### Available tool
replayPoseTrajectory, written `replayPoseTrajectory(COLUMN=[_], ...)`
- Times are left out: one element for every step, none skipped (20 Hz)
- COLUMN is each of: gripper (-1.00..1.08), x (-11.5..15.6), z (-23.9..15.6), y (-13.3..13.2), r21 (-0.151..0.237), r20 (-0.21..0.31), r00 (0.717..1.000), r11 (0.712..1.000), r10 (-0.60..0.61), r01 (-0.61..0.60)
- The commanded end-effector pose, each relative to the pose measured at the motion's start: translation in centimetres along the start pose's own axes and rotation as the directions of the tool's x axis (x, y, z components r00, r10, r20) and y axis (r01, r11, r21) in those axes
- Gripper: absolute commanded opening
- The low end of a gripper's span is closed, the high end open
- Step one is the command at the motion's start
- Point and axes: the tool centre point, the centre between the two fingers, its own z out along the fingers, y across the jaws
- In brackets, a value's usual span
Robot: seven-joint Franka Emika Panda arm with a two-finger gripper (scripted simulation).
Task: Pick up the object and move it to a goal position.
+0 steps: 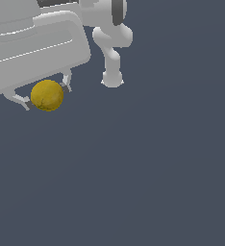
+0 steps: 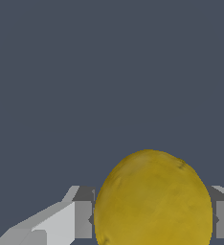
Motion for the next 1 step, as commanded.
replayPoseTrajectory(gripper=[-1.00], x=[0.02], z=[-0.10], y=[-0.01], r21=[-0.001], r20=[-0.001], r00=[1.000], r11=[1.000], r10=[-0.001], r01=[0.001])
